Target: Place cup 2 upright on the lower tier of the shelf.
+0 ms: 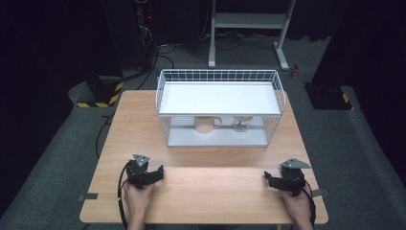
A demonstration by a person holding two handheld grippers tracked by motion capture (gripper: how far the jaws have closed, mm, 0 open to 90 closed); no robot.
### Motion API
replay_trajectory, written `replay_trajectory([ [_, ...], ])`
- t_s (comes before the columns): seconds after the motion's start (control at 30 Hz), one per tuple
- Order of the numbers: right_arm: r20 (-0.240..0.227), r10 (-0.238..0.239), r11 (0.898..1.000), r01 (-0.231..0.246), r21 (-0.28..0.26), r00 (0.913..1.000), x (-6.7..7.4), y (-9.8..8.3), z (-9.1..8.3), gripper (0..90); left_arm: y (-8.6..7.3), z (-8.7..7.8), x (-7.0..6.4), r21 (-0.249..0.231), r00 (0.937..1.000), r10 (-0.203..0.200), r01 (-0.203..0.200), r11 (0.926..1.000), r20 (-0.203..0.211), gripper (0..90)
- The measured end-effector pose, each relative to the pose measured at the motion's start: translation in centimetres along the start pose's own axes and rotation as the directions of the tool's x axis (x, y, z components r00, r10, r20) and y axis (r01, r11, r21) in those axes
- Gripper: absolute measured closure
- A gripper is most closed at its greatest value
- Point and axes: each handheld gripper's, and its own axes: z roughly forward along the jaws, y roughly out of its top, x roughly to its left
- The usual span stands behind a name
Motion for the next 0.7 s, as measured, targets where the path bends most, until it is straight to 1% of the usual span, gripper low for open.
replay_trajectory([
  [0.07, 0.000, 0.000, 1.000, 0.000, 0.000, 1.0000, 0.00, 0.00, 0.00, 22.0, 0.00, 0.06, 0.13, 0.007, 1.0000, 0.007, -0.007, 1.0000, -0.004, 15.3],
  [0.4, 0.000, 0.000, 1.000, 0.000, 0.000, 1.0000, 0.00, 0.00, 0.00, 22.0, -0.03, 0.35, 0.02, 0.004, 1.0000, -0.004, 0.004, 1.0000, -0.005, 15.1],
  [0.47, 0.000, 0.000, 1.000, 0.000, 0.000, 1.0000, 0.00, 0.00, 0.00, 22.0, -0.04, 0.33, 0.02, 0.007, 1.0000, 0.001, -0.001, 1.0000, -0.003, 15.1],
  [0.7, 0.000, 0.001, 1.000, -0.001, 0.000, 1.0000, 0.00, 0.00, 0.00, 22.0, -0.18, 0.41, 0.11, -0.005, 1.0000, -0.005, 0.005, 1.0000, 0.003, 14.7],
])
